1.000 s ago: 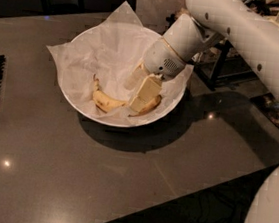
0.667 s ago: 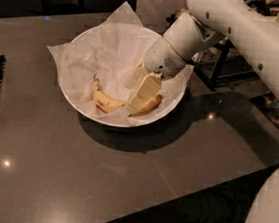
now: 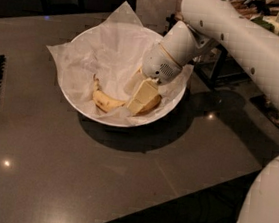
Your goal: Pick banana from white bowl
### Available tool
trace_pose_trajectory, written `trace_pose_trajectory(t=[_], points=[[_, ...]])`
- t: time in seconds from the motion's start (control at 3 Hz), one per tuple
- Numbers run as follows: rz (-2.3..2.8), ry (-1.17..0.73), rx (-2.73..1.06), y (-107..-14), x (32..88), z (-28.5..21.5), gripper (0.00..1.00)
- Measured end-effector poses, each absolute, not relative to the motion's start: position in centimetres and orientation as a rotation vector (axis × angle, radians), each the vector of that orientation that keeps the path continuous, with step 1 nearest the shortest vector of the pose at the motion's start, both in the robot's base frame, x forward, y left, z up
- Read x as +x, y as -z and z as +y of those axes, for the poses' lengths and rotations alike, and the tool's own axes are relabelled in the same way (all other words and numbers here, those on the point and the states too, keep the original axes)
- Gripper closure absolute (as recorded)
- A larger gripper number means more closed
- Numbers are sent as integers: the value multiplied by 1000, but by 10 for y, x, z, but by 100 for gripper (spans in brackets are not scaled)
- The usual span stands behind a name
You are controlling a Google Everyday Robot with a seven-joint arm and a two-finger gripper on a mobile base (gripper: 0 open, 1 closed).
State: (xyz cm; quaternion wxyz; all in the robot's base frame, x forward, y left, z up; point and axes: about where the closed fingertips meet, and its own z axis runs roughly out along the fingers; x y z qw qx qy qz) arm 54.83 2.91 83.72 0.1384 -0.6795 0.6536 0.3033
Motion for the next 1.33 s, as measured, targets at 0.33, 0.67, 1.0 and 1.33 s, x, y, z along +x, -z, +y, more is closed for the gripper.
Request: trace_pose_trajectory(t=[0.33,0.67,1.0,1.33], points=[[1890,-877,-1965,-837,548,29,34],[1903,-886,-1957,-832,548,28,50],[1911,-893,-1951,-829,548,26,72],[1917,-900,-1947,-827,547,25,95]])
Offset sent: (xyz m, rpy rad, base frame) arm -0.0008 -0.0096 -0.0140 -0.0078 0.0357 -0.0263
